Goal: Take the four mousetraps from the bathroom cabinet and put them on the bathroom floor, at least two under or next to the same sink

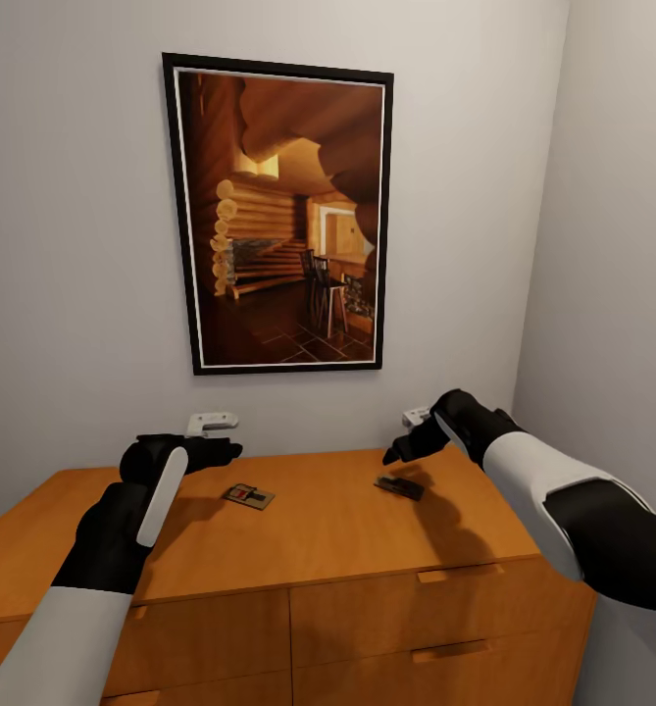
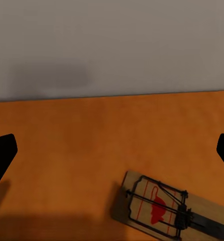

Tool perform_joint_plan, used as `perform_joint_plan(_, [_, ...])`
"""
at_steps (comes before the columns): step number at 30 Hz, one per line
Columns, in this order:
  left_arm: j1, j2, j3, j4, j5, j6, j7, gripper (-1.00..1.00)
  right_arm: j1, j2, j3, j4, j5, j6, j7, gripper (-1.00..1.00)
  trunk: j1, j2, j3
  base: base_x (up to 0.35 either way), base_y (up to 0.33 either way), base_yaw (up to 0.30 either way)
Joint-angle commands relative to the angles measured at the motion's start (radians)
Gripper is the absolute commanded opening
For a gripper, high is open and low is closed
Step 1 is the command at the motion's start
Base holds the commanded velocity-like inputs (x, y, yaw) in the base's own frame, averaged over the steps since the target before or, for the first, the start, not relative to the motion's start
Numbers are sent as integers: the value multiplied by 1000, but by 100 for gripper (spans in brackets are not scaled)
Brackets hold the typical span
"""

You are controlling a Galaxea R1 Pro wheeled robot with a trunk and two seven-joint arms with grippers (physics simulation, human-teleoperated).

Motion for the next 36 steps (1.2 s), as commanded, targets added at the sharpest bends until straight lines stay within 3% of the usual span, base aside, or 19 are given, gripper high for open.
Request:
perform_joint_plan(1, [-1,1,-2,-1,10,3,10,100,0,0,-1,1,10,4,11,100,0,-1,-1,0,0,0])
perform_joint_plan(20, [-1,-2,-1,0,10,3,10,100,3,23,2,79,17,6,55,100,0,-1,-1,0,0,0])
perform_joint_plan(36, [-1,-2,-1,0,10,3,10,100,3,20,3,119,20,-4,56,100,0,-1,-1,0,0,0])
